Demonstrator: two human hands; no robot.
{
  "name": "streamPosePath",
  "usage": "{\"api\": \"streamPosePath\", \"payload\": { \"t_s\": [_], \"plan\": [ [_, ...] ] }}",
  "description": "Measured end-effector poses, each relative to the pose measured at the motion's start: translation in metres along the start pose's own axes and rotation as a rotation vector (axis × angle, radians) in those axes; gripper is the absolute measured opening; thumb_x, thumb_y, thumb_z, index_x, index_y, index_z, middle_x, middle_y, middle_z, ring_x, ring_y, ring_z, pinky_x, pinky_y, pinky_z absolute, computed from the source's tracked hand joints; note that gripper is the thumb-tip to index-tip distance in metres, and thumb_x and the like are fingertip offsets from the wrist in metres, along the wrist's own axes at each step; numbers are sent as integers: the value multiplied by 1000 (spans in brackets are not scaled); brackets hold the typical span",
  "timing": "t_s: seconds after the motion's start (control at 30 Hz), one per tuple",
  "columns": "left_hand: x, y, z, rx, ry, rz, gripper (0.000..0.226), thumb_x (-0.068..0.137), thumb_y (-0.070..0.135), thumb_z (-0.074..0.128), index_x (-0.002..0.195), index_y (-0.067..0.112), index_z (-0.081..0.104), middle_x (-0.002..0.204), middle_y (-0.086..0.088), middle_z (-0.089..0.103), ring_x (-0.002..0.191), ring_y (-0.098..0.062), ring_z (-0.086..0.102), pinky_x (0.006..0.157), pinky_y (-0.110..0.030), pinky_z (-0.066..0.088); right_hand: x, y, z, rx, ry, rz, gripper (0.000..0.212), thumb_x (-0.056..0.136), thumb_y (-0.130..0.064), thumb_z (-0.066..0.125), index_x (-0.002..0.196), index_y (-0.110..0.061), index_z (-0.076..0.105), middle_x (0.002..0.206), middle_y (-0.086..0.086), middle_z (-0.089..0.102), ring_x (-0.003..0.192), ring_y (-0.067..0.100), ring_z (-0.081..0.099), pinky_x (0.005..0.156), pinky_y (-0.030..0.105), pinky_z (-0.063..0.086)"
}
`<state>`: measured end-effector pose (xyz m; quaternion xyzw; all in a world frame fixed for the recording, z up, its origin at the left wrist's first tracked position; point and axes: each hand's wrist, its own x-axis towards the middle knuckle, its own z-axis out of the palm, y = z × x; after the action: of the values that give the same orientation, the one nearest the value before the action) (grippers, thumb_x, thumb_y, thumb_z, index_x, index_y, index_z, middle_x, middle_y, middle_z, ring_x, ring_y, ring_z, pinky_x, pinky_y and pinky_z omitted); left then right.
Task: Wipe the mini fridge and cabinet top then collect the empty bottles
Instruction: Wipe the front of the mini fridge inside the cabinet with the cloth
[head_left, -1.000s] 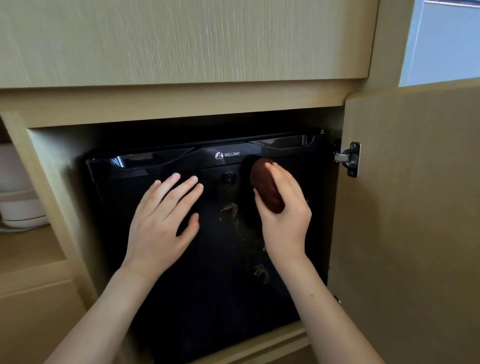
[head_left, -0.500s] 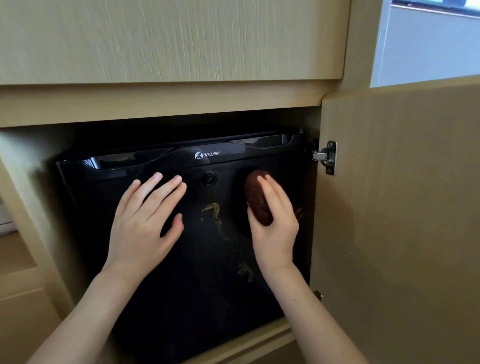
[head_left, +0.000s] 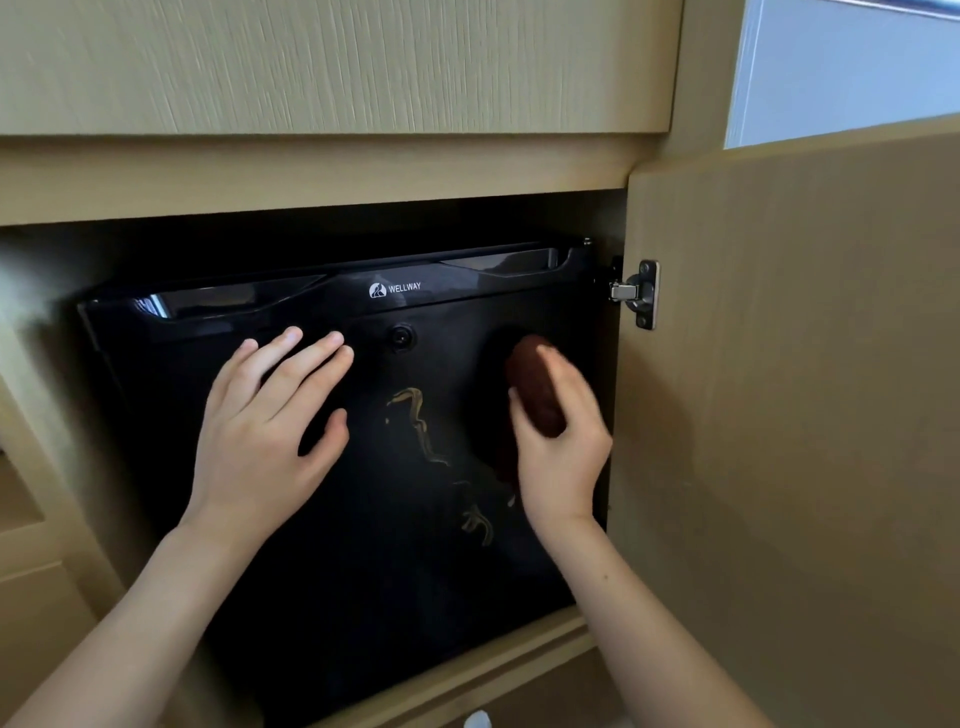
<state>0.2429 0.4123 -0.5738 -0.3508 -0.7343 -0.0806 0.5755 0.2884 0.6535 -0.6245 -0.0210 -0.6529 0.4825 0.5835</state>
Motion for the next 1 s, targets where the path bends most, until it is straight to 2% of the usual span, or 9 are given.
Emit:
{"api": "streamPosePath", "payload": {
  "t_s": [0.07, 0.2, 0.33, 0.4, 0.57, 0.73, 0.8, 0.9, 1.0],
  "plan": [
    [0, 0, 0, -4, -2, -5, 43, 90, 15, 62, 133, 7, 62, 138, -6, 59, 135, -32, 46, 116, -52, 31, 1, -2, -1, 30, 70, 89, 52, 84, -1, 75, 133, -13, 63, 135, -1, 61, 129, 6, 53, 113, 32, 42],
    [-1, 2, 1, -3, 11, -7, 43, 89, 14, 62, 132, 7, 62, 137, -7, 59, 134, -32, 47, 117, -50, 29, -21, 9, -8, -34, -172, -90, 55, 81, 6, 76, 132, -11, 64, 138, 3, 59, 132, 10, 52, 115, 30, 38],
    [0, 2, 2, -1, 17, -2, 42, 90, 14, 62, 132, 6, 62, 138, -7, 59, 134, -33, 47, 117, -50, 29, -4, 6, -10, 25, 11, 99, 51, 85, -2, 75, 133, -15, 63, 134, -3, 62, 128, 3, 53, 112, 25, 40],
    [0, 2, 2, -8, 21, -8, 42, 90, 14, 62, 131, 6, 63, 137, -7, 59, 133, -33, 46, 117, -51, 29, -8, 2, -8, 39, 43, 120, 51, 86, -3, 75, 134, -16, 62, 135, -4, 61, 129, 3, 52, 112, 24, 40],
    [0, 0, 3, -3, 20, 6, 42, 90, 15, 63, 131, 7, 63, 137, -7, 59, 133, -33, 47, 115, -53, 31, -35, 14, -19, -3, -125, 104, 54, 85, -3, 75, 134, -19, 61, 137, -4, 59, 130, 2, 50, 109, 12, 36],
    [0, 0, 1, -5, 23, 5, 41, 90, 15, 63, 130, 7, 63, 137, -7, 60, 134, -32, 46, 117, -50, 28, -5, 9, -14, 98, 103, 240, 48, 86, -8, 75, 131, -21, 64, 126, -7, 65, 121, 5, 58, 100, 6, 40],
    [0, 1, 1, -5, 21, 4, 41, 90, 15, 63, 131, 7, 63, 137, -6, 60, 133, -33, 47, 116, -51, 30, -13, 8, -13, 110, 104, 269, 49, 87, -10, 74, 133, -21, 63, 129, -9, 64, 123, 3, 57, 103, 10, 41],
    [1, 0, 0, -7, 17, 7, 42, 90, 15, 63, 131, 8, 63, 137, -6, 60, 133, -32, 48, 116, -50, 30, -52, 14, -17, 108, 30, 351, 49, 88, -11, 74, 131, -31, 62, 129, -17, 62, 124, -1, 54, 108, 28, 45],
    [1, 0, -1, -16, 12, 5, 42, 90, 15, 62, 132, 8, 63, 137, -6, 59, 133, -32, 47, 117, -50, 29, -47, 17, -20, 104, 42, 357, 46, 87, -11, 75, 126, -32, 64, 123, -14, 65, 118, 1, 58, 104, 19, 46]
  ]
}}
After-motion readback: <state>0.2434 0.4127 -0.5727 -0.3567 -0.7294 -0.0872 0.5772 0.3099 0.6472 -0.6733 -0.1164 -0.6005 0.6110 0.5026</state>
